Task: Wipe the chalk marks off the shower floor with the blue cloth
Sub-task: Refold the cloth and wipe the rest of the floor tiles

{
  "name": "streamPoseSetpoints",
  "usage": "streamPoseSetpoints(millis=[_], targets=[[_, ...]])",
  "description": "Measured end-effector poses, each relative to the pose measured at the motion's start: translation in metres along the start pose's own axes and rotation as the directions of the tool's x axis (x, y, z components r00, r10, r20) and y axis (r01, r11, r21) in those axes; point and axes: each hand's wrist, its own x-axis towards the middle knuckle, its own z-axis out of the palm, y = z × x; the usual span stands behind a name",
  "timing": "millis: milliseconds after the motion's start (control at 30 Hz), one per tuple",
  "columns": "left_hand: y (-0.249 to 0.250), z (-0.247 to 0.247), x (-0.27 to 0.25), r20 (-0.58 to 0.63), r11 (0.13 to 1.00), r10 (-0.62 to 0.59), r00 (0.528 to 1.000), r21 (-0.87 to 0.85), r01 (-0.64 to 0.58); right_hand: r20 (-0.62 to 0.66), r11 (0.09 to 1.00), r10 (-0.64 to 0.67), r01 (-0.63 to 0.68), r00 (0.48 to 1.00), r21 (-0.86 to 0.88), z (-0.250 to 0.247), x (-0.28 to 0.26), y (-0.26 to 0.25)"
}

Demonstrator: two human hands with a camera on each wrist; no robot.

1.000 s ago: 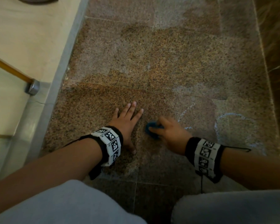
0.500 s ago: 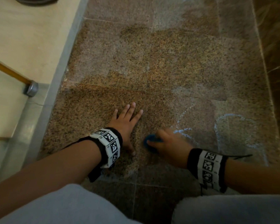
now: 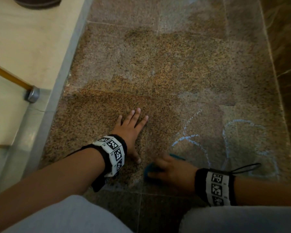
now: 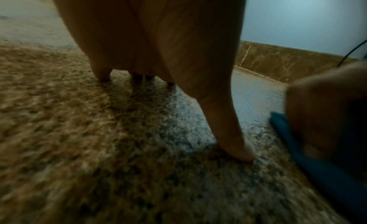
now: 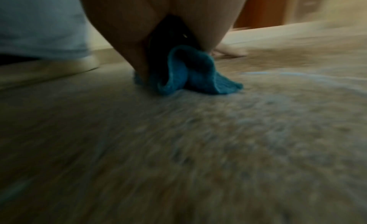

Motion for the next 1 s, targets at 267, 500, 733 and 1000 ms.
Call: streamPoseSetpoints(millis=[267, 500, 733, 1000], targets=[[-0.001, 0.000, 0.001, 0.008, 1.000, -0.001, 1.000, -0.009, 0.001, -0.074, 0.956, 0.290, -0.285, 0.954, 0.072, -0.012, -0.003, 0.041], [-0.002, 0.002, 0.002, 0.010, 1.000, 0.003, 1.000, -0.011, -0.003, 0.129, 0.967, -0.066, 0.032, 0.989, 0.252, -0.004, -0.015, 0.001], [0.000, 0.001, 0.002, 0.005, 1.000, -0.002, 1.000, 0.001, 0.002, -0.080, 0.964, 0.249, -0.239, 0.965, 0.118, -0.024, -0.008, 0.052], [0.000, -0.002, 0.004, -0.014, 1.000, -0.011, 1.000, -0.019, 0.011, 0.064, 0.958, 0.194, -0.204, 0.979, 0.203, -0.016, -0.004, 0.026]])
